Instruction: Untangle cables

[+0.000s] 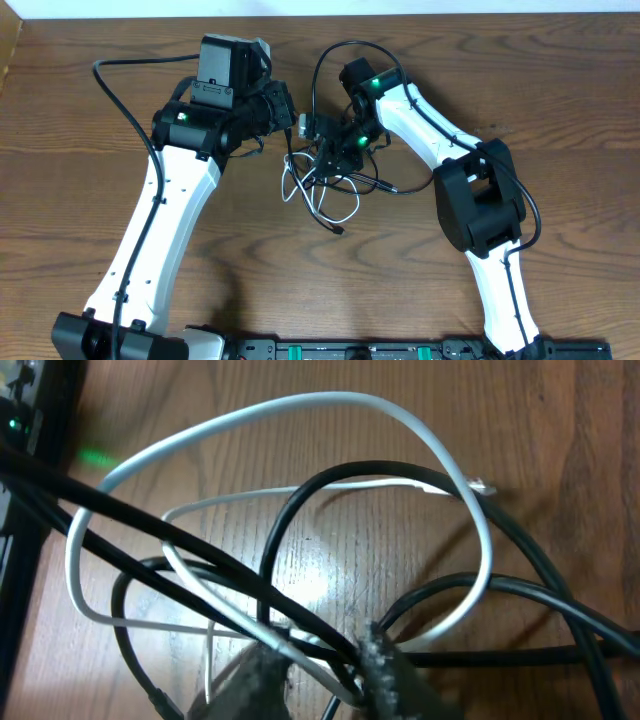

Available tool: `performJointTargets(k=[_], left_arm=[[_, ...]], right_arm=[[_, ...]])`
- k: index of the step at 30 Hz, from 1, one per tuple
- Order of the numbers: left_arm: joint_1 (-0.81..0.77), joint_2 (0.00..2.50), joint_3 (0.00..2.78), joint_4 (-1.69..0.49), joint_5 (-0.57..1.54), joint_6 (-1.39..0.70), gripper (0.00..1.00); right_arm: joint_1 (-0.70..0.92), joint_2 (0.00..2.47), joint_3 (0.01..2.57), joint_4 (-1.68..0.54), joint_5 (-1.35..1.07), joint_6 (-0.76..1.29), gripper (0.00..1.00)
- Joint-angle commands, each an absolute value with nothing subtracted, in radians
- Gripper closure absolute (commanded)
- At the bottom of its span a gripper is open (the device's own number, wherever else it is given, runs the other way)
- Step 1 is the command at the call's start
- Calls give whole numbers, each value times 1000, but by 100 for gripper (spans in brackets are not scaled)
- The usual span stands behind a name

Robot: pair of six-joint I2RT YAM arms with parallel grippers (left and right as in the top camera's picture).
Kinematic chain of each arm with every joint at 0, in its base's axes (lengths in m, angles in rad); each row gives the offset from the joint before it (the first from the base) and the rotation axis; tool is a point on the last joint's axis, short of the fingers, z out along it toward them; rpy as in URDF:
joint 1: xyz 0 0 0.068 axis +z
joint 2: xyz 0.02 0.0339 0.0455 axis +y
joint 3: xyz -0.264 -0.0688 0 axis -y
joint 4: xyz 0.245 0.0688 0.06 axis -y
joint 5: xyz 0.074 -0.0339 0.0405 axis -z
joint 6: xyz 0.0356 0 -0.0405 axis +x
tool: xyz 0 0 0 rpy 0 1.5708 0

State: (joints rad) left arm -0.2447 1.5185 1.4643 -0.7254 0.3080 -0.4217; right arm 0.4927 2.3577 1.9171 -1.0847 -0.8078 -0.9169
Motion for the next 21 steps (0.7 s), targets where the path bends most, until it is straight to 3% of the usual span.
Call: performJointTargets(k=[1,4,11,21], left_arm=[[-241,1516,1477,-725,298,-424,92],[-241,1516,1477,-726,298,-424,93],[-241,1516,1477,-725,298,-424,93],[-241,1516,1477,-727,298,-424,93]], right_arm=[[496,2357,1916,-1087,-818,-886,87],[485,2356,1916,-1084,-818,-837,99],[413,2296,1938,-1085,-819,-658,99],[363,2152,1938,-1097,-797,-643,99]])
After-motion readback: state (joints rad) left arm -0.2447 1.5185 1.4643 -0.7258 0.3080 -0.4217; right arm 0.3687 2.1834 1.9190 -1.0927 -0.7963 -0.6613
